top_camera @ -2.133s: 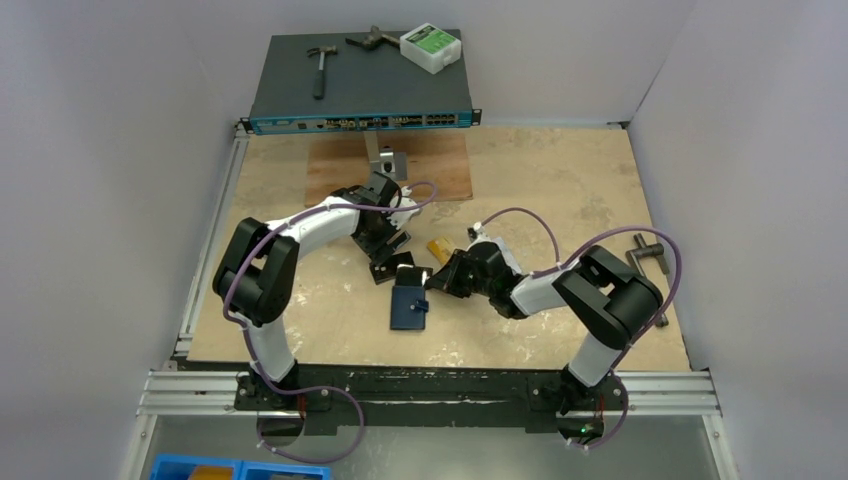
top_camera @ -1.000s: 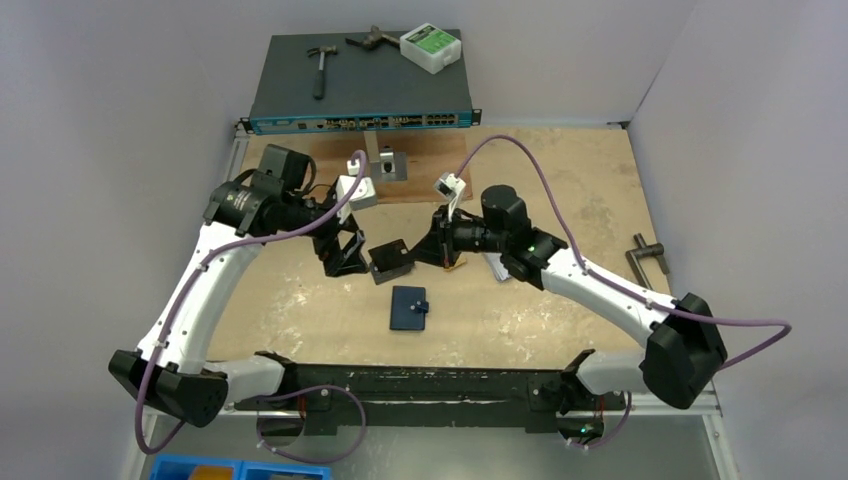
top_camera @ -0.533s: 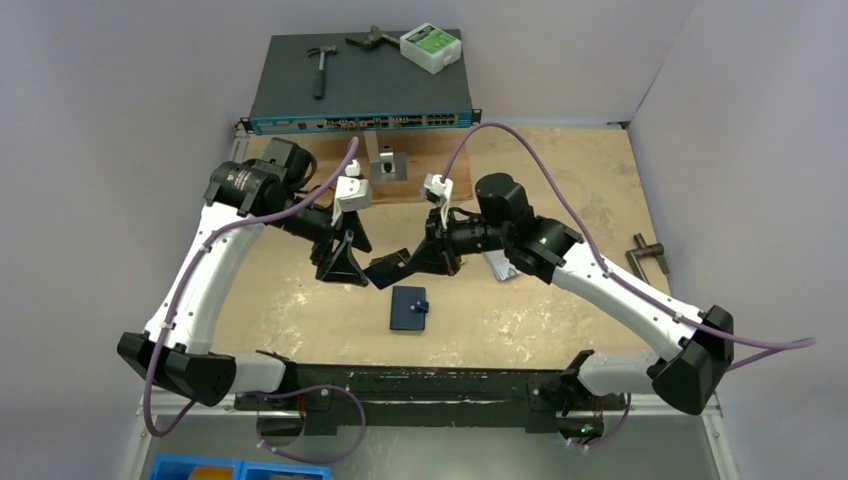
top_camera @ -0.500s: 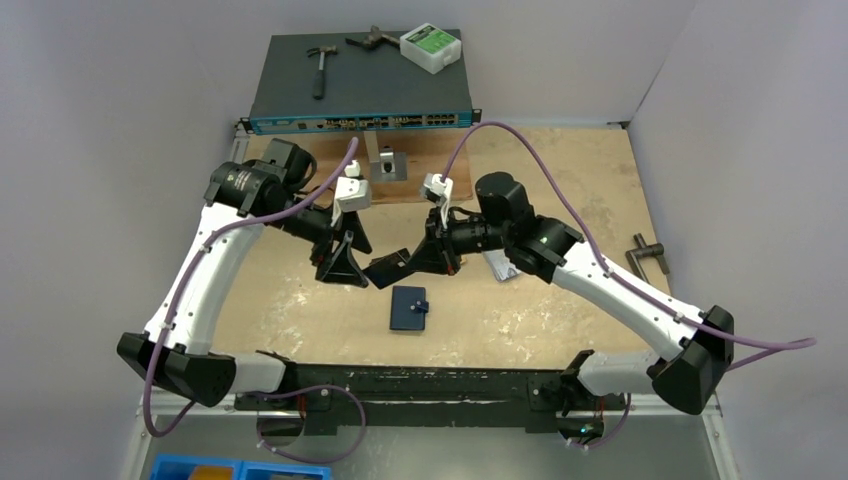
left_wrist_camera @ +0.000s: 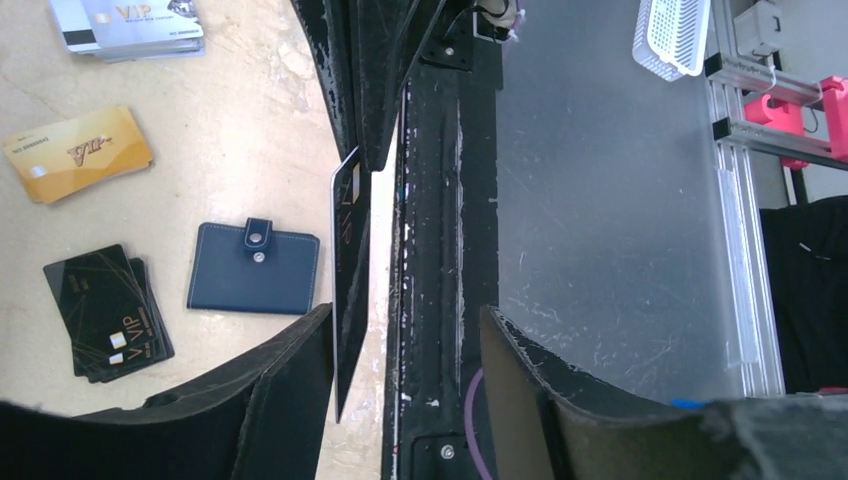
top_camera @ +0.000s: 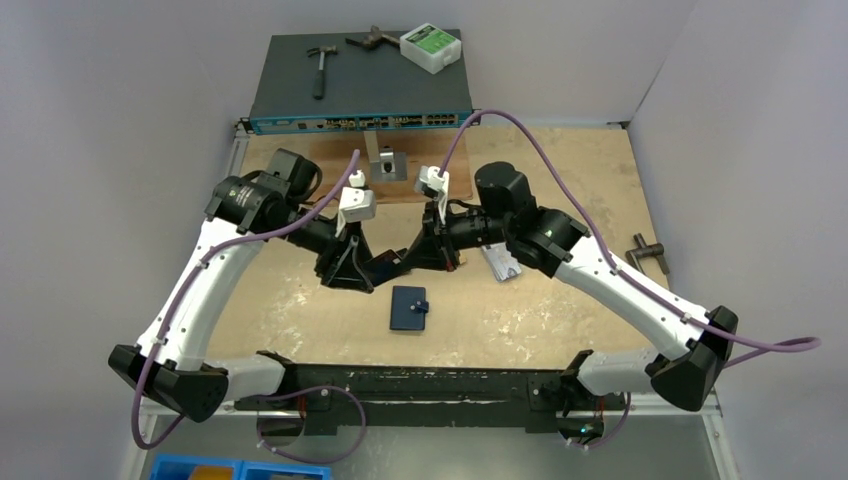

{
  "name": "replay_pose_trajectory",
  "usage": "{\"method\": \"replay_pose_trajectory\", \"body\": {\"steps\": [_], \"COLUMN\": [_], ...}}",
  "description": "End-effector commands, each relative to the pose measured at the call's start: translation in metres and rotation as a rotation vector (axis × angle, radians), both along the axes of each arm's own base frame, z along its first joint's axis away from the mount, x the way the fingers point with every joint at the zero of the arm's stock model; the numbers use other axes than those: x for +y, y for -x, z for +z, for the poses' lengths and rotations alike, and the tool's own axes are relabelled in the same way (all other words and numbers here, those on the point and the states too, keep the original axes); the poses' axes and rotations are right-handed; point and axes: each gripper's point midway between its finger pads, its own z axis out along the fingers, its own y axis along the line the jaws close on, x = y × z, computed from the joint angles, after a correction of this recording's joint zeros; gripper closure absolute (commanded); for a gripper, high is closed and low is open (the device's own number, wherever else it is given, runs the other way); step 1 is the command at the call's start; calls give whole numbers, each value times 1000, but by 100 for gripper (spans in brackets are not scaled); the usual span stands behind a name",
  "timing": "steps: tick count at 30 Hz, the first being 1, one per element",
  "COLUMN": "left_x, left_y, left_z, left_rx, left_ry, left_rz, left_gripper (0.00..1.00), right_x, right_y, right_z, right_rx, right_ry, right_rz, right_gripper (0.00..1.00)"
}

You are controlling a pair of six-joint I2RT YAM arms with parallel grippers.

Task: Put the credit cards into the card holder
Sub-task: Pick up the credit card from the center of the board.

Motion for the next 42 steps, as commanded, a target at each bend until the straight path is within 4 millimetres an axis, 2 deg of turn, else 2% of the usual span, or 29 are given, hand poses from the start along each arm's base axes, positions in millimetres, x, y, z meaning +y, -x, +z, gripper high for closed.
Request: {"method": "replay_pose_trajectory", "body": {"steps": [1,3,5,6,8,9,12,15,19,20,23,24,26,31,35,42], "left_x": [-5,-7,-8,-9,-9,-9,-9,-12,-18,-20,-28,-30,-34,-40,-43,-43], "left_y": [-3,-5,-7,-9,-11,-12,-12,-13,-20,-24,-33,-35,-39,-43,-43,-41], "left_z": [4,5,7,7,7,6,5,5,13,15,26,32,44,65,66,66], "left_rx": [-20,-27,-33,-36,-37,-35,-34,-12,74,94,154,166,184,245,308,332], "left_ry": [28,36,45,48,48,45,49,64,110,132,207,233,276,346,362,373], "left_rz": [12,21,29,34,50,58,66,80,149,175,250,268,297,318,322,324], "left_gripper": [51,57,68,76,98,100,100,100,100,100,100,100,100,100,100,100], "right_x": [5,6,8,9,9,9,10,12,3,-2,-21,-27,-36,-39,-35,-32], "right_y": [2,2,3,3,3,3,1,2,-8,-13,-25,-28,-28,-16,-14,-26], "right_z": [27,27,27,26,27,26,28,38,50,54,55,57,57,58,63,84], "right_rx": [-52,-50,-50,-51,-53,-54,-58,-61,-46,-45,-23,-20,-7,72,123,163], "right_ry": [-55,-56,-57,-58,-60,-60,-73,-126,-208,-238,-334,-365,-414,-523,-604,-733], "right_rz": [40,45,49,51,53,51,39,32,-65,-101,-223,-263,-314,-295,-270,-288], "right_gripper": [100,100,100,100,100,100,100,100,81,69,52,47,43,40,42,50]}}
